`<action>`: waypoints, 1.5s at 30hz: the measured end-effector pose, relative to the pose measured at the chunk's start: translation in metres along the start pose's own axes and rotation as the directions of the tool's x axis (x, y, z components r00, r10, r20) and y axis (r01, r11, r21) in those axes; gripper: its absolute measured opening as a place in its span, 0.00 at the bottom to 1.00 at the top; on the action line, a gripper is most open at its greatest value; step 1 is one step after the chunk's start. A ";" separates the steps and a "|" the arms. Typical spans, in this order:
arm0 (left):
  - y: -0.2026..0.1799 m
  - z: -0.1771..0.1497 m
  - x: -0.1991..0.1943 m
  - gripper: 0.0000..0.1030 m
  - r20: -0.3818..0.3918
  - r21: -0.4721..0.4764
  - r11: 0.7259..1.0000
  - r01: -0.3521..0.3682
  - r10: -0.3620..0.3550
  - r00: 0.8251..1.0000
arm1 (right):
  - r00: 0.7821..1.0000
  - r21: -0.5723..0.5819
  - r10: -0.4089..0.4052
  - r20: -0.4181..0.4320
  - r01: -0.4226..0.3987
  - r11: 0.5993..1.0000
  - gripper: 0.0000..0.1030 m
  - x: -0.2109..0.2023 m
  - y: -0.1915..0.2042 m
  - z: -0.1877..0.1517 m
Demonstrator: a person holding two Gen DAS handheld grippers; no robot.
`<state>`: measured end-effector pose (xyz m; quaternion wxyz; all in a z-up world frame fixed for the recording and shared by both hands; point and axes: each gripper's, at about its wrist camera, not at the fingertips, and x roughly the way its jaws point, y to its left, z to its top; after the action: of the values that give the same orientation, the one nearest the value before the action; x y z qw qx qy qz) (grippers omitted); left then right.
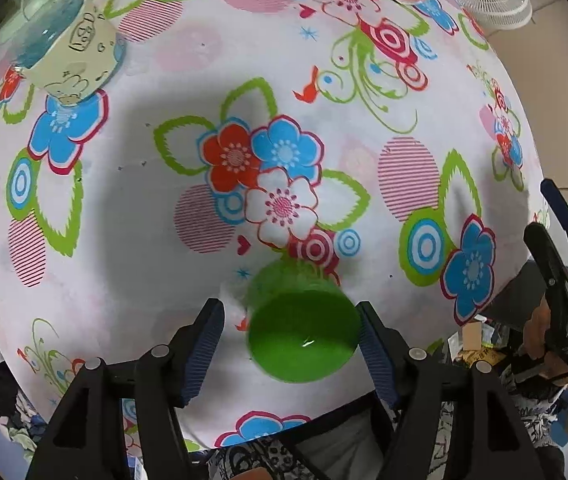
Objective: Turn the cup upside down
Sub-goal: 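Lower the green cup rim-down onto the tablecloth with the left gripper, then open the left gripper and lift it away from the cup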
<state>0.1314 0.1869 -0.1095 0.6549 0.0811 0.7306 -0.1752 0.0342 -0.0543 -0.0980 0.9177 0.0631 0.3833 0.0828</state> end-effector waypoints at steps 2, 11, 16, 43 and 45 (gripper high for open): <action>0.011 0.006 -0.008 0.69 0.009 0.002 1.000 0.004 -0.004 1.000 | 1.000 -0.003 0.000 0.000 0.000 1.000 0.94 0.000 0.001 0.000; 0.010 0.004 -0.018 0.71 0.037 0.024 1.000 0.015 -0.015 0.999 | 1.000 -0.025 0.012 -0.004 -0.012 1.000 0.94 -0.001 0.011 0.001; 0.012 0.005 -0.024 0.71 0.046 0.030 0.999 0.017 -0.018 0.999 | 0.999 -0.056 0.034 -0.021 -0.035 0.998 0.94 0.001 0.021 -0.001; 0.005 -0.029 -0.054 0.73 0.257 0.014 1.000 -0.002 -0.002 0.967 | 0.995 -0.203 0.080 -0.061 -0.091 0.975 0.94 0.004 0.077 0.002; 0.006 -0.033 -0.057 0.75 0.293 0.010 1.000 -0.008 0.004 0.956 | 0.995 -0.208 0.082 -0.057 -0.092 0.974 0.94 0.003 0.082 0.005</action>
<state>0.1103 0.2105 -0.0512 0.7558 0.0601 0.6245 -0.1873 0.0310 0.0266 -0.0819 0.9053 -0.0198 0.3913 0.1644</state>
